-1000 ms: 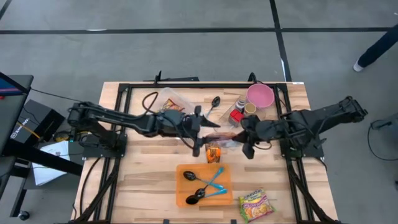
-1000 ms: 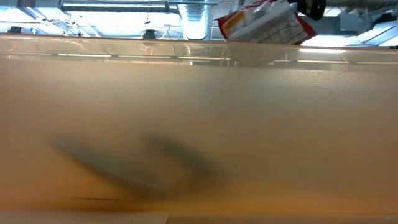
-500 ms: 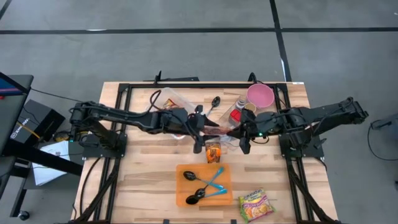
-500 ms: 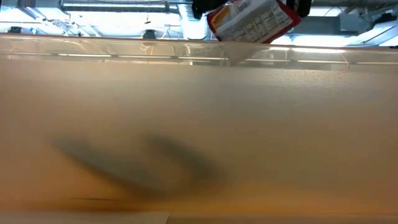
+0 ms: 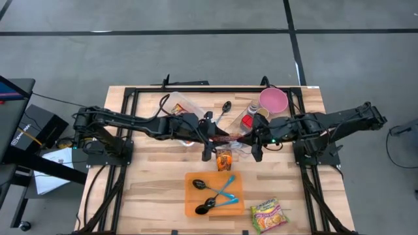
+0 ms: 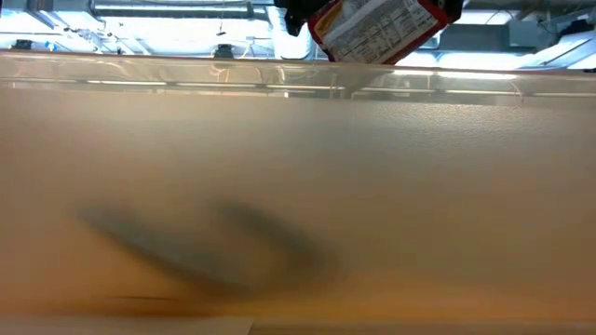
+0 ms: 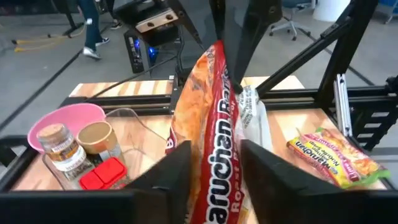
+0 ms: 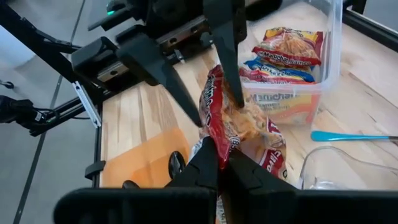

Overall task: Pick & Place Food Item
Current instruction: Put the red noodle pack into the transparent container

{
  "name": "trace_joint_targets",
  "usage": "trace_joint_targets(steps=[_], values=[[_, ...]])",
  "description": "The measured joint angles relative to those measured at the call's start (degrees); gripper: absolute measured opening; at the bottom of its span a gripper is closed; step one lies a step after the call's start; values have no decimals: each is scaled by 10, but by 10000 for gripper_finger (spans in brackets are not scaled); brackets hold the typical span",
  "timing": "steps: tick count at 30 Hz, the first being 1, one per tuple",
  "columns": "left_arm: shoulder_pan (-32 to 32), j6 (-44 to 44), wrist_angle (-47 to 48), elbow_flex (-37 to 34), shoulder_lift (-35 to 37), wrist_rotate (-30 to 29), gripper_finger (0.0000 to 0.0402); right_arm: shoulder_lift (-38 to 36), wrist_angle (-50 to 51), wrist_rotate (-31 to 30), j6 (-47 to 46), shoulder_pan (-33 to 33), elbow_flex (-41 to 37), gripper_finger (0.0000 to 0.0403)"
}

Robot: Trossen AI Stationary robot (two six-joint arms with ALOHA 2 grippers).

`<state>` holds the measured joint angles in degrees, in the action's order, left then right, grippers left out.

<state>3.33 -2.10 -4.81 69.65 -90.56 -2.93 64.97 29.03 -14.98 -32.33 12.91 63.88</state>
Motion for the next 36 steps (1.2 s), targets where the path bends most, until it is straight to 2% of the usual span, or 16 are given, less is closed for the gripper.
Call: trace_joint_targets(steps=[5,6,12,18,22,27,32,36], values=[[0,20,0,0,0,-2,24,0,-20,0,9,0,0,0],[0,27,0,0,0,-2,13,0,-22,0,11,0,0,0],[-2,42,0,0,1,-3,2,0,-49,0,38,2,-1,12],[-9,51,56,0,24,-12,0,-2,-44,0,33,2,-1,67],[-18,68,149,0,50,-55,0,-2,-45,13,28,2,-1,105],[-28,111,253,0,96,-140,0,-2,-57,27,25,13,-1,135],[-28,177,338,0,126,-234,0,-2,-60,26,23,23,-1,141],[-28,274,418,0,130,-288,0,-2,-60,26,23,25,-1,135]])
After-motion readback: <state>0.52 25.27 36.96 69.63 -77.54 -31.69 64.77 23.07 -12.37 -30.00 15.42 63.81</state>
